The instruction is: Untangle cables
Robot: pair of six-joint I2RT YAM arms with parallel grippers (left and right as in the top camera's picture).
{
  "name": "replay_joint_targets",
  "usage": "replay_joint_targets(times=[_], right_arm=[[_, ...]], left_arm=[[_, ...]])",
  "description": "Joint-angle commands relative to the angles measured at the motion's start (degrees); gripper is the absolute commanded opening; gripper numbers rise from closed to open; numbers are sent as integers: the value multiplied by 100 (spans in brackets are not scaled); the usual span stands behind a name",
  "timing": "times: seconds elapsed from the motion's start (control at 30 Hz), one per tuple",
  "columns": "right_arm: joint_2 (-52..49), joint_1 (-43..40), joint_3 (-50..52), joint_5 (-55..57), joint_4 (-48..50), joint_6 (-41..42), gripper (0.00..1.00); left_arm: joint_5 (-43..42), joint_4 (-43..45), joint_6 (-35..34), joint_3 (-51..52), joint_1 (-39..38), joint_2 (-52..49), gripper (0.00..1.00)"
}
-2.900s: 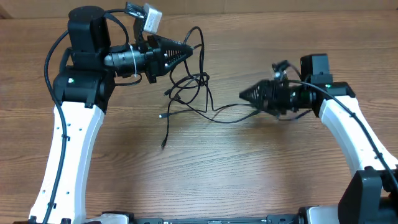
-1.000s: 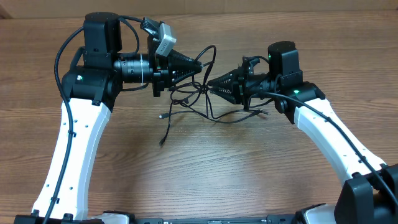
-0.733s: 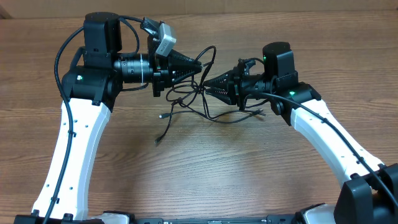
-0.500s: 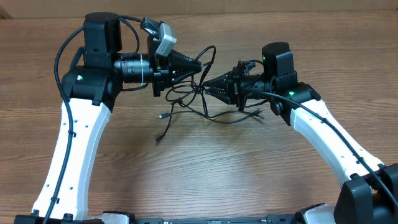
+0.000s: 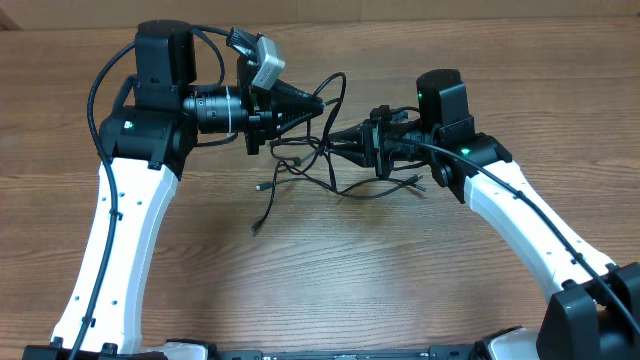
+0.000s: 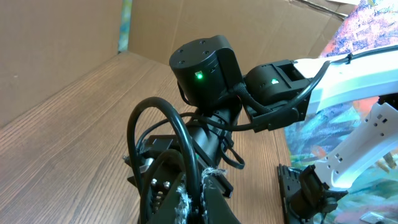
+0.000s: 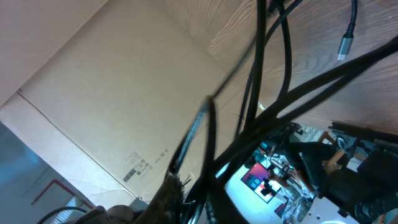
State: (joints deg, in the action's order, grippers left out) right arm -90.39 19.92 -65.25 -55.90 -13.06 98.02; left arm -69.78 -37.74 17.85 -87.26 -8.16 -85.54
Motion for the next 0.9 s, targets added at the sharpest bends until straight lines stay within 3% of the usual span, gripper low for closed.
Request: replay_joint_targets(times=[0.0, 0.13, 0.37, 0.5, 0.67, 0.87], right_arm=[[68, 37, -109, 247, -63, 81, 9], [68, 20, -109, 627, -326, -374, 4], [68, -199, -109, 1141, -616, -3324, 4], [68, -498, -107, 1631, -1648, -4568, 4], [68, -1025, -107, 3840, -3405, -5167, 4], [68, -1274, -79, 6266, -4284, -5209, 4]], left_arm=[[-26, 24, 105, -20, -13, -35, 4], [63, 22, 103, -20, -11, -35, 4], [662, -94, 103, -20, -7, -35, 4], [844, -105, 98, -20, 7, -35, 4], [914, -103, 96, -20, 79, -35, 4], [1220, -92, -208, -20, 249, -35, 4]])
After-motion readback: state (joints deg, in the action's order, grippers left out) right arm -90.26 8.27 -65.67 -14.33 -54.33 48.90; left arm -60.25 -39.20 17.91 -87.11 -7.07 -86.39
